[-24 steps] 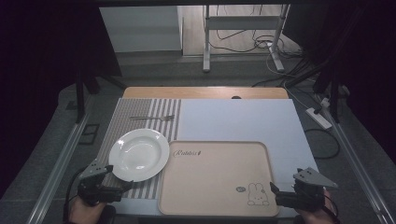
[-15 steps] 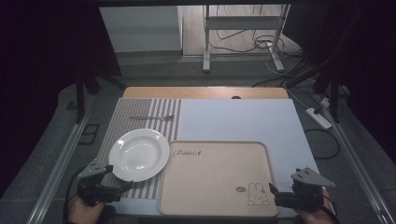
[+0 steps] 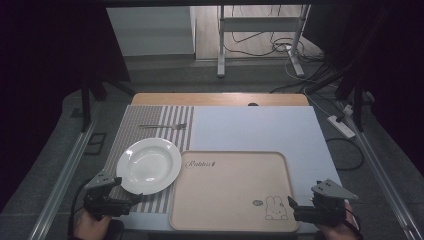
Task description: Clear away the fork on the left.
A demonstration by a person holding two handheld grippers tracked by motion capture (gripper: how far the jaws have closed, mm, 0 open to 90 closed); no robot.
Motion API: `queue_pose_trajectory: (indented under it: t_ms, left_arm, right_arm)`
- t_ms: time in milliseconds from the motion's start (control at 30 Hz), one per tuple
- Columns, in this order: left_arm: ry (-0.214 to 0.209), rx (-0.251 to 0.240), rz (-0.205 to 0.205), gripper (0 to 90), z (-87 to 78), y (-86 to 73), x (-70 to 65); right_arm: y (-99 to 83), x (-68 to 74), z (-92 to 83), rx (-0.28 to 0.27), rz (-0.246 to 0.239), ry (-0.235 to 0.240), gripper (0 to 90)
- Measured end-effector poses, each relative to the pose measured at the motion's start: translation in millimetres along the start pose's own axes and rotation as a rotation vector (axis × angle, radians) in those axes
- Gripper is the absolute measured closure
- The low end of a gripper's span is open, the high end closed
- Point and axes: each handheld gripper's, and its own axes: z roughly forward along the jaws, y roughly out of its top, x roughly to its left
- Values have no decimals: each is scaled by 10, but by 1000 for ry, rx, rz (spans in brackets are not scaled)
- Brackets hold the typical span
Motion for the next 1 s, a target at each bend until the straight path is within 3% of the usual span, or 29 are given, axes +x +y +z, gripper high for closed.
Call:
queue_pose_trajectory:
  t_ms: [100,200,367,600,800,1000]
  left_arm:
    - [3,8,18,0,3,10,-19]
    - [-20,7,30,0,17,50,-40]
    - [-1,17,46,0,10,90,-46]
    - [-11,13,34,0,37,135,23]
    - [-56,2,2,0,130,213,82]
    - [-36,14,22,0,246,295,111]
  right_arm:
    - [0,0,1,1,0,0,0]
    - [1,1,3,2,-1,-1,0]
    - [0,2,3,2,-2,-1,0]
    - [2,6,6,6,-6,3,0]
    - [3,10,9,9,-13,3,0]
    - [3,15,13,10,-19,5,0]
